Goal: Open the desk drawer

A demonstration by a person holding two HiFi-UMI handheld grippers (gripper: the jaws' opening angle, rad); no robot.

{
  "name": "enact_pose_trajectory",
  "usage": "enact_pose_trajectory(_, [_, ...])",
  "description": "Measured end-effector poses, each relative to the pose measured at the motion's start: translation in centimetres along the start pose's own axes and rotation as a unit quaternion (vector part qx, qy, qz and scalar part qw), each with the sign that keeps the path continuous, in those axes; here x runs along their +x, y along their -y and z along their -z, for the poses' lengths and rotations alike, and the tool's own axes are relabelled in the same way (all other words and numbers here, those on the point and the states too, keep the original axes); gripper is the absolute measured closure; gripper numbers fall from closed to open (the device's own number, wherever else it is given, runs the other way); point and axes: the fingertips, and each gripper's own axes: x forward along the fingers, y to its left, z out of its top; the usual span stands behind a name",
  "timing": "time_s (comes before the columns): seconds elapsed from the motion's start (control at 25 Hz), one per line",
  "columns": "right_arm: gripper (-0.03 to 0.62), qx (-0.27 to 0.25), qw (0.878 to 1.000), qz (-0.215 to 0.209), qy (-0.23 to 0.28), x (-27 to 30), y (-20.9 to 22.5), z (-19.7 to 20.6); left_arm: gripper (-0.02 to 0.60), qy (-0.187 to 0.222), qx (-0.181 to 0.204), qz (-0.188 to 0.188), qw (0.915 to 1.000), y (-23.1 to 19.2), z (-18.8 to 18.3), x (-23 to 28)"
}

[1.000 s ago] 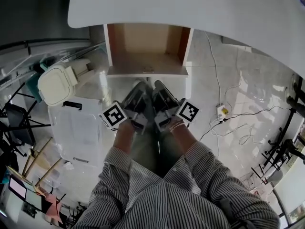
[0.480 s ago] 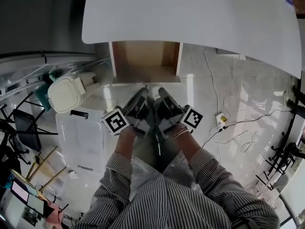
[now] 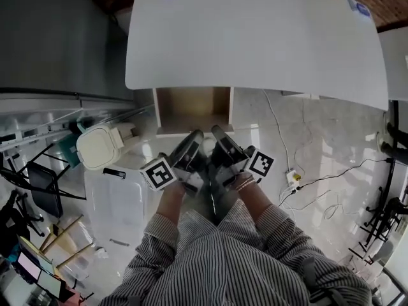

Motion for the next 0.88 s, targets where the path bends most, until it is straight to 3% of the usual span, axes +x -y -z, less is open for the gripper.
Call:
enact_pose_trajectory(0.08, [0.507, -0.001, 1.0, -0.012, -0.004, 0.3, -1.8, -0.4, 0.528, 0.001, 0.004, 0.005, 1.0, 1.6, -0.2, -0.1])
enact_pose_trajectory(0.56, [0.559, -0.078, 0.995, -0.032, -0.06, 2.1, -10.7, -0.8, 0.529, -0.03, 0.135, 0.039, 0.9896, 10.5, -4.0, -0.7])
enact_pose_trajectory(0.72, [0.571, -0.111, 0.991, -0.038, -0.067, 2.3, -13.7, -0.9, 0.529, -0.017, 0.156, 0.069, 0.9851, 13.2, -5.3, -1.2])
enact_pose_trajectory(0.88, [0.574, -0.147, 0.986, -0.047, -0.067, 2.3, -16.8, -1.0, 0.538, -0.014, 0.178, 0.074, 0.9812, 15.3, -6.1, -2.2])
